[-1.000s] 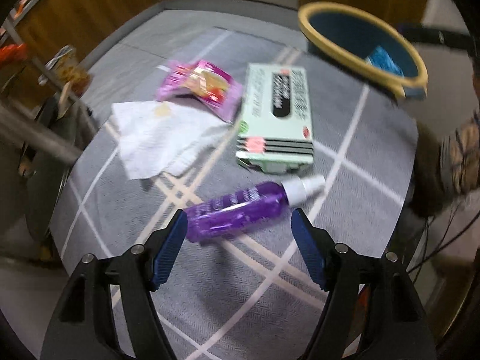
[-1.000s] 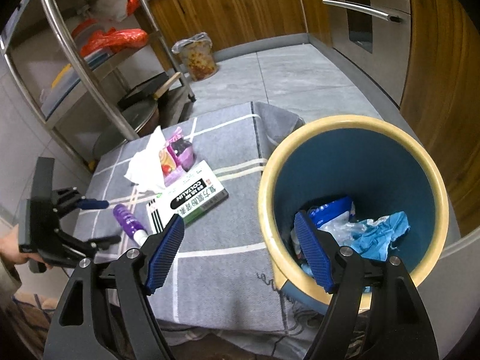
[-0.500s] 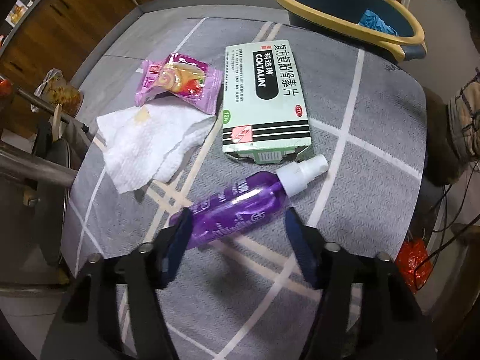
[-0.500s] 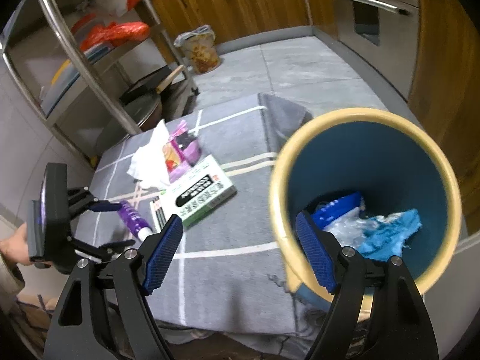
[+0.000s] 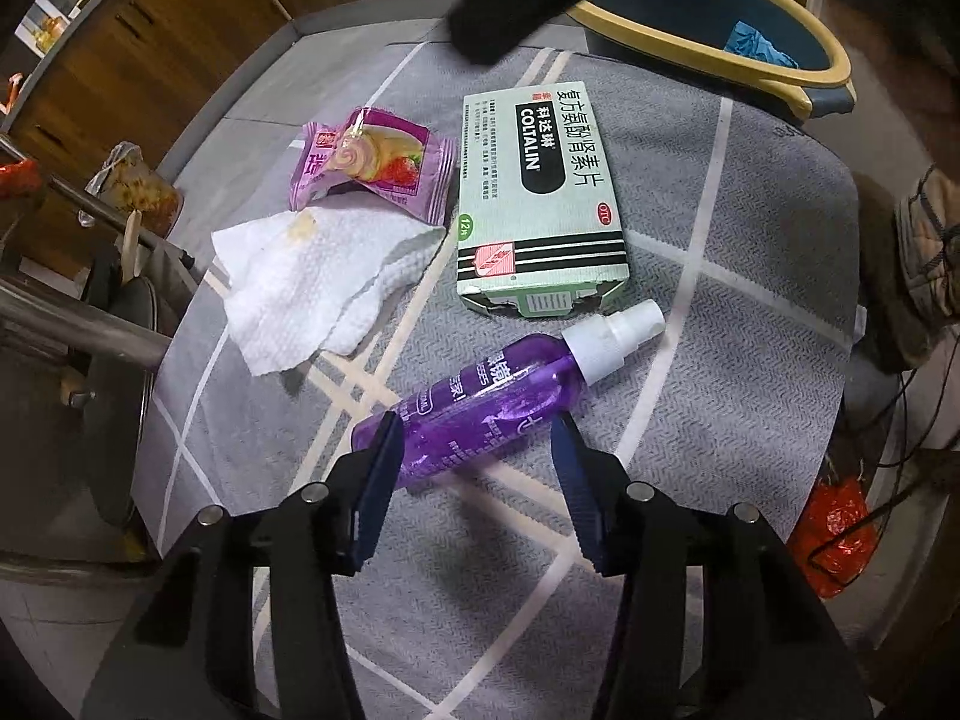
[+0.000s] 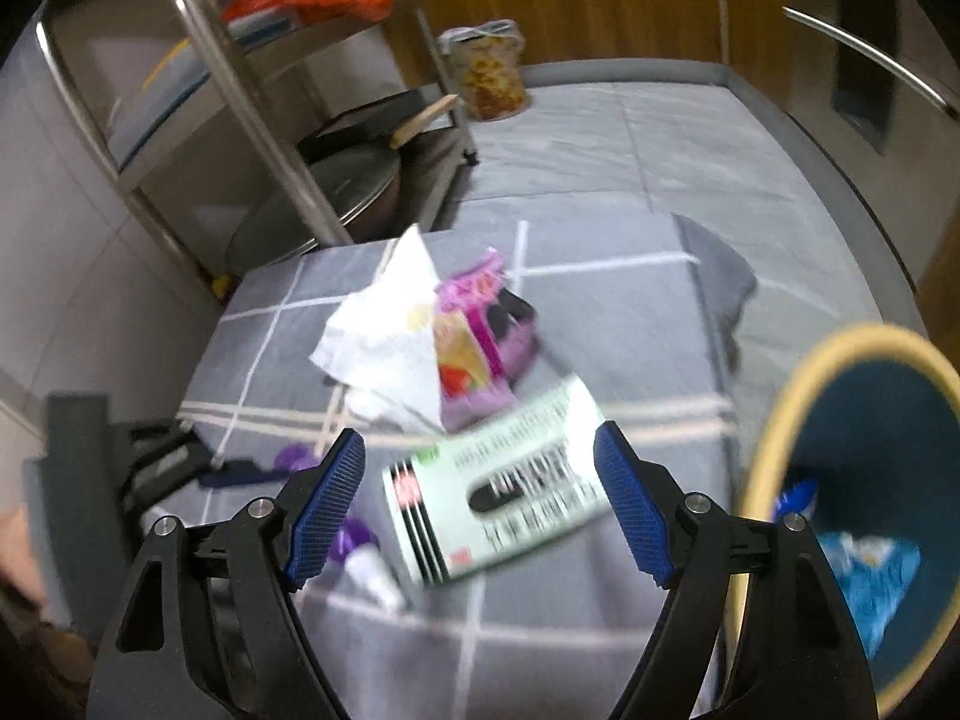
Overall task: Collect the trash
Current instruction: 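Move both grippers back over the mat toward the pink snack wrapper, then grasp the pink snack wrapper with the right gripper and lift it toward the bin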
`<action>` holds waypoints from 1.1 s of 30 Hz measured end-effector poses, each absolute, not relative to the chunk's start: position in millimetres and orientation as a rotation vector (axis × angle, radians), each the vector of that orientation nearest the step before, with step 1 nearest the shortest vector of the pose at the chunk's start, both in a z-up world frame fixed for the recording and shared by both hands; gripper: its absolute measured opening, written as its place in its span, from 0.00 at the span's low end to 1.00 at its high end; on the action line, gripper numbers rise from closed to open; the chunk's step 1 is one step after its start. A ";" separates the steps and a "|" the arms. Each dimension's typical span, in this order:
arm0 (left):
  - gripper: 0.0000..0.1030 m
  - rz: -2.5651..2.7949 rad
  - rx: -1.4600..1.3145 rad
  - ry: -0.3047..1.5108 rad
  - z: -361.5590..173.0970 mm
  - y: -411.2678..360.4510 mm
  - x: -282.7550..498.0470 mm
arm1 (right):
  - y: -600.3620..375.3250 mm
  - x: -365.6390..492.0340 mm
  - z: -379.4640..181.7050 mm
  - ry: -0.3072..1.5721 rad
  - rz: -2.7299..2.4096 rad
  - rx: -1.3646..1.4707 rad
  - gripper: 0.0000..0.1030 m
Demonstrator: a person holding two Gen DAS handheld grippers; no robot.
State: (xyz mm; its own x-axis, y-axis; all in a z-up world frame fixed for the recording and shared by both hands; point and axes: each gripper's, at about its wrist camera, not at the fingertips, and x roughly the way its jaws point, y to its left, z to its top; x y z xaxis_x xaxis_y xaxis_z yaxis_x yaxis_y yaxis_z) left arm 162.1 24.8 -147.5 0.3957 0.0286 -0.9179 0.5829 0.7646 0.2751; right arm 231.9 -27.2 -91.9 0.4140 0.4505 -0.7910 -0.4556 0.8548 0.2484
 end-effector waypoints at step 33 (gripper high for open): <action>0.54 -0.359 0.792 1.118 -160.2 13.1 178.9 | -83.4 211.7 -31.0 0.882 0.597 0.150 0.03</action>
State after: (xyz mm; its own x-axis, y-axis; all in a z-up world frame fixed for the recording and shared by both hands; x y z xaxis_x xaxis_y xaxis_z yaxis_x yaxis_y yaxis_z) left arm 178.9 13.1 -160.2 0.4181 0.1234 -0.9000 0.6241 0.6809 0.3833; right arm 211.7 -83.4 -31.0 0.4858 0.5483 -0.6807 -0.4282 0.8282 0.3616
